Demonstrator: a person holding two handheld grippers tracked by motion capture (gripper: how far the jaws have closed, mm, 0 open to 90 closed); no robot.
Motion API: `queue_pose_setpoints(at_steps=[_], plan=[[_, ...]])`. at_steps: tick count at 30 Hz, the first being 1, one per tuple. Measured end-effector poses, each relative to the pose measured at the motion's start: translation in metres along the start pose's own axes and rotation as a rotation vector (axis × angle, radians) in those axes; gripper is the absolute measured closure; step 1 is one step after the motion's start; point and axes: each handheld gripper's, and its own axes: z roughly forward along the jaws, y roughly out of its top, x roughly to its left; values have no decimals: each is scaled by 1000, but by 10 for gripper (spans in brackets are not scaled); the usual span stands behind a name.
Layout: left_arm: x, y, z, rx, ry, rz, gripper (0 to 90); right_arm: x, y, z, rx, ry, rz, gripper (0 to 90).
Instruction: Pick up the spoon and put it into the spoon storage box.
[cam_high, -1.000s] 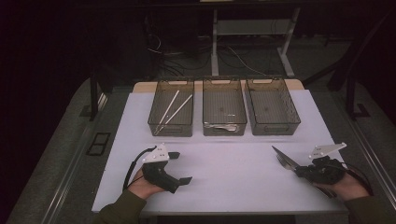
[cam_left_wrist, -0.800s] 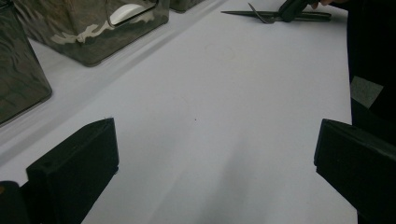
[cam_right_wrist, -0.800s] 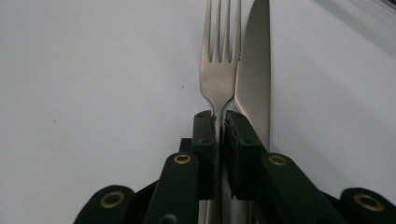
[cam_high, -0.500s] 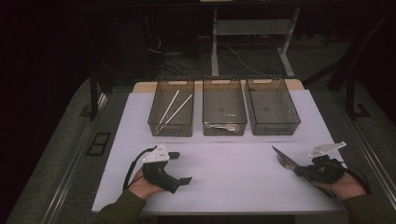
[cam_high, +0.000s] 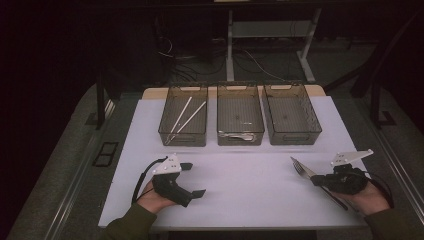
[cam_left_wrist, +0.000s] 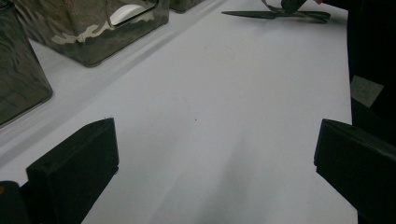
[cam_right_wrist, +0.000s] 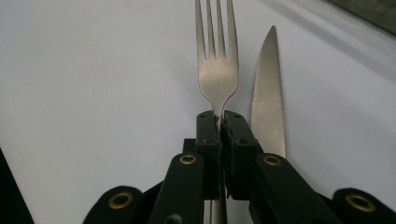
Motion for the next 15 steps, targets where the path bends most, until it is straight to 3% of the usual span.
queue_pose_setpoints(at_steps=[15], plan=[[1, 0, 0, -6, 1, -6, 0, -4, 14, -10, -89, -2, 25, 858]])
